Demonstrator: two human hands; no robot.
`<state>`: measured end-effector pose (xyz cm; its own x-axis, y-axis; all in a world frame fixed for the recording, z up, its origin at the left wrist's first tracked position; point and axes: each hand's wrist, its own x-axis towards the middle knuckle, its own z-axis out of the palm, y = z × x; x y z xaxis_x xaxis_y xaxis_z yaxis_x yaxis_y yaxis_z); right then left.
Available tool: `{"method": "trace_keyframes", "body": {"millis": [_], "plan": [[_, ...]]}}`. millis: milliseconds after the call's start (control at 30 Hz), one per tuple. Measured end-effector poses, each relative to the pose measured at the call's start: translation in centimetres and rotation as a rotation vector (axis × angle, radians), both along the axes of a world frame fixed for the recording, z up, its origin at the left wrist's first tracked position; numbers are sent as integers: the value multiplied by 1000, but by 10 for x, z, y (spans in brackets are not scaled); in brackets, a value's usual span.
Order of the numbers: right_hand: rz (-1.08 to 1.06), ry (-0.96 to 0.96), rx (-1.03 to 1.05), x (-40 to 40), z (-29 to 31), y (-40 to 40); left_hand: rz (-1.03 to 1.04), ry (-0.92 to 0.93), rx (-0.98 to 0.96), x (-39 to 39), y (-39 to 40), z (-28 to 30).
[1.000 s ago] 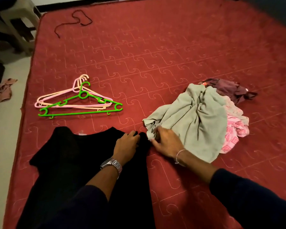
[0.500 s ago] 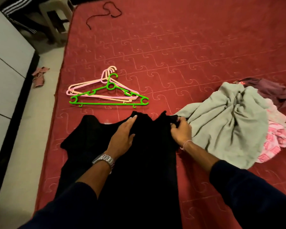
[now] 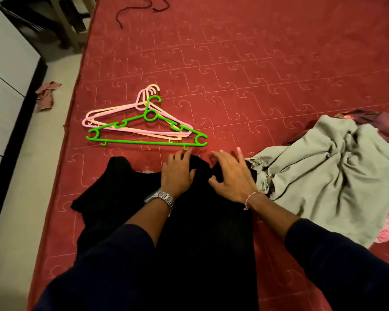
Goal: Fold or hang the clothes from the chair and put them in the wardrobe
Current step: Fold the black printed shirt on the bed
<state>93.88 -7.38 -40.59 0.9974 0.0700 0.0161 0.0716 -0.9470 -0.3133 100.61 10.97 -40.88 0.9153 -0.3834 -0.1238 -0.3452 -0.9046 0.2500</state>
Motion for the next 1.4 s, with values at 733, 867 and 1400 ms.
{"method": "trace_keyframes", "body": {"millis": [733, 867, 1400], "plan": [[-381, 93, -205, 119, -27, -64, -57, -55, -151, 126, -10, -25], [-373, -79, -289, 100, -13, -50, -6, -149, -73, 110, -15, -18], [-256, -13, -9, -104, -10, -10, -610, -241, -134, -64, -46, -10]]}}
